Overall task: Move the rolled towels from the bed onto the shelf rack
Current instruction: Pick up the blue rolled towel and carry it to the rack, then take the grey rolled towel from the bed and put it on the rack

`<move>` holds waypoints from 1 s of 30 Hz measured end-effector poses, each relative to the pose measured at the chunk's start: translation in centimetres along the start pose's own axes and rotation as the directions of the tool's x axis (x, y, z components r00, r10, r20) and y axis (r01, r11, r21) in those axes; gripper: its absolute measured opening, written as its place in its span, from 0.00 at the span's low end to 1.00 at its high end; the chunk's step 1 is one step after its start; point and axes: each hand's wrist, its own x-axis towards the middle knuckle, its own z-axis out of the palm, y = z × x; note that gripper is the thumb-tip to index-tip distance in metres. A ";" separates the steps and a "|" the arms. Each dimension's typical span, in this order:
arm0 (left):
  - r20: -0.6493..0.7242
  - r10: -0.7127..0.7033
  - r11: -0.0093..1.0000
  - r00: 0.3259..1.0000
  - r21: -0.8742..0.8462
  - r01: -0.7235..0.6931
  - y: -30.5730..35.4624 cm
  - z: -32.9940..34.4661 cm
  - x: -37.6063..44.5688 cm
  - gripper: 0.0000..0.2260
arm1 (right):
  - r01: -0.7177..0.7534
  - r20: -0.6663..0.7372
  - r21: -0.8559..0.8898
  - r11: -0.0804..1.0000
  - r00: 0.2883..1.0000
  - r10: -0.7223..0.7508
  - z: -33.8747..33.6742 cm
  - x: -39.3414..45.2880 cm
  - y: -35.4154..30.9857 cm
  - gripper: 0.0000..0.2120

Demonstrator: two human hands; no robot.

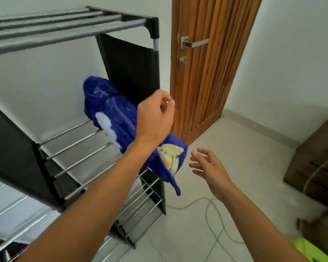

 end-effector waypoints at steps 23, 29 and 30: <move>0.784 0.537 0.839 -0.313 -0.536 0.097 44.8 22.6 -46.6 0.05 | 0.450 -0.906 0.411 0.793 0.101 0.412 -32.1 -60.3 20.1 0.05; 0.693 0.447 0.889 -0.566 -0.415 0.195 53.7 17.8 -64.4 0.06 | 0.589 -0.822 0.319 0.742 -0.217 0.526 -29.9 -75.5 25.2 0.06; 0.685 0.408 0.910 -0.603 -0.357 0.210 54.5 17.3 -66.9 0.07 | 0.599 -0.801 0.312 0.737 -0.252 0.543 -29.7 -77.2 25.8 0.06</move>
